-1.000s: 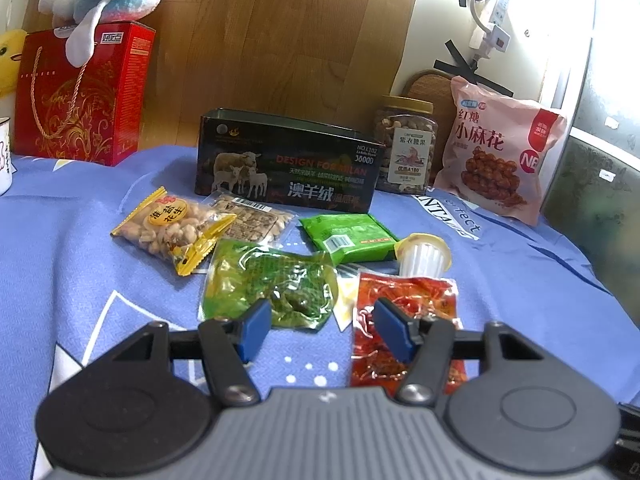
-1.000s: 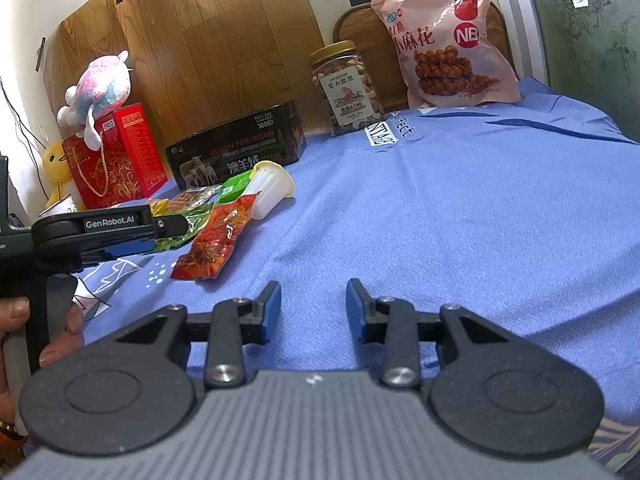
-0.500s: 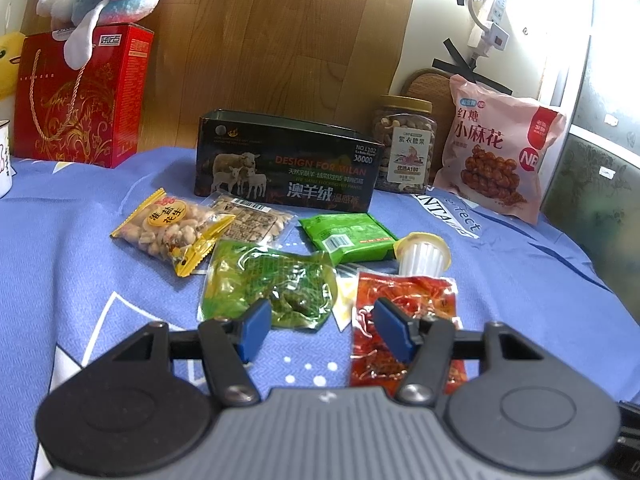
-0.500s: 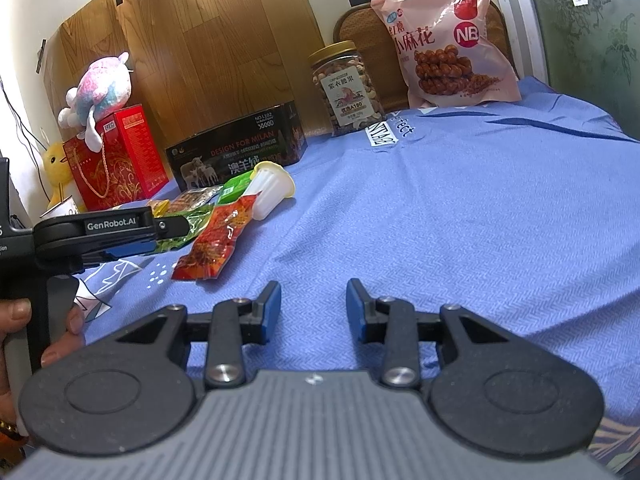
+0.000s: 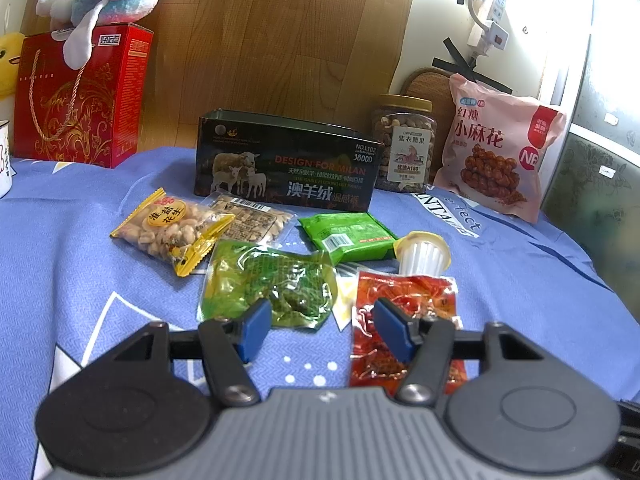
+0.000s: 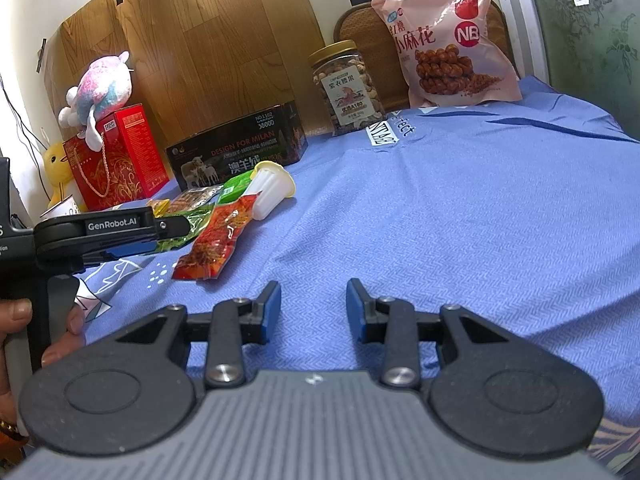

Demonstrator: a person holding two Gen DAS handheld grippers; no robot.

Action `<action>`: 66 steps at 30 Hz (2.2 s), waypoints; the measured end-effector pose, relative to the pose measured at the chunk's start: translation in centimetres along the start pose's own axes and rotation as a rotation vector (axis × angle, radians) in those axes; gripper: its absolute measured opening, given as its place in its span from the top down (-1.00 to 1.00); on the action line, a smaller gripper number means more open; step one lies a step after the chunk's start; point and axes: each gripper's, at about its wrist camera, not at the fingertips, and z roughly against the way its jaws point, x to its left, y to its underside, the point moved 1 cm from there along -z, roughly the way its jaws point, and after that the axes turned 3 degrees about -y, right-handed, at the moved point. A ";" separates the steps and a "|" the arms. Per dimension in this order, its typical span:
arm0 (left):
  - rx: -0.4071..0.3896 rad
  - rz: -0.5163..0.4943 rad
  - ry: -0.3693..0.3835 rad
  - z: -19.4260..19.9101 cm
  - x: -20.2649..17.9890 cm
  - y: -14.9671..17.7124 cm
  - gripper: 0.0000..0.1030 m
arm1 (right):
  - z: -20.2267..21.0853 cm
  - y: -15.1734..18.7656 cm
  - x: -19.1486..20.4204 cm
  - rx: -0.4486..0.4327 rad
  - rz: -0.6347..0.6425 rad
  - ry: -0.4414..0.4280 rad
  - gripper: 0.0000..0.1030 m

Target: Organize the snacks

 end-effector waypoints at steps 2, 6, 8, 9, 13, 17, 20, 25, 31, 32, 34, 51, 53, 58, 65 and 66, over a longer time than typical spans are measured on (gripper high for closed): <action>0.001 0.000 0.000 0.0 0.0 0.0 -0.11 | 0.0 0.0 0.0 0.001 0.001 0.001 0.24; 0.004 -0.001 -0.001 -0.1 -0.1 0.0 -0.11 | -0.1 0.0 0.0 0.004 0.002 0.000 0.24; 0.004 -0.002 0.001 0.0 -0.1 0.0 -0.11 | 0.0 0.0 0.0 0.004 0.004 -0.001 0.25; 0.005 -0.005 0.004 -0.1 -0.1 0.0 -0.11 | 0.0 -0.1 0.0 0.004 0.004 -0.003 0.25; 0.007 -0.020 0.005 -0.2 -0.3 0.1 -0.11 | -0.1 -0.1 0.0 0.008 -0.005 -0.004 0.25; 0.003 -0.013 0.010 -0.1 -0.1 0.1 -0.11 | 0.0 -0.1 -0.1 0.007 -0.015 -0.005 0.25; 0.011 -0.018 0.008 -0.2 -0.2 0.1 -0.11 | 0.0 0.0 0.1 0.005 -0.008 -0.001 0.24; -0.003 -0.013 0.011 0.1 -0.1 0.1 -0.11 | 0.1 -0.1 -0.1 0.012 -0.017 -0.005 0.25; 0.001 -0.018 0.014 0.0 -0.2 0.1 -0.11 | 0.0 -0.1 0.0 0.010 -0.018 -0.003 0.25; -0.005 -0.016 0.014 0.1 -0.2 0.1 -0.11 | 0.0 -0.1 -0.1 0.011 -0.020 -0.004 0.25; -0.014 -0.010 0.015 0.2 -0.1 0.1 -0.11 | 0.1 0.0 -0.1 0.009 -0.023 -0.005 0.25; -0.016 0.007 0.044 0.5 0.4 0.1 -0.11 | 0.0 0.0 0.2 0.010 -0.019 0.007 0.24; -0.008 -0.007 0.043 0.4 0.1 0.0 -0.11 | 0.1 -0.1 0.1 0.009 -0.027 0.001 0.25; -0.023 0.005 0.054 0.7 0.4 0.1 -0.11 | 0.7 -1.0 -0.1 -0.006 0.031 -0.016 0.25; -0.023 -0.004 0.053 0.6 0.2 0.1 -0.11 | 1.5 -1.0 0.4 -0.035 0.029 -0.022 0.24; -0.024 -0.004 0.054 0.6 0.2 0.1 -0.11 | 1.6 -0.9 0.6 -0.042 0.038 -0.026 0.24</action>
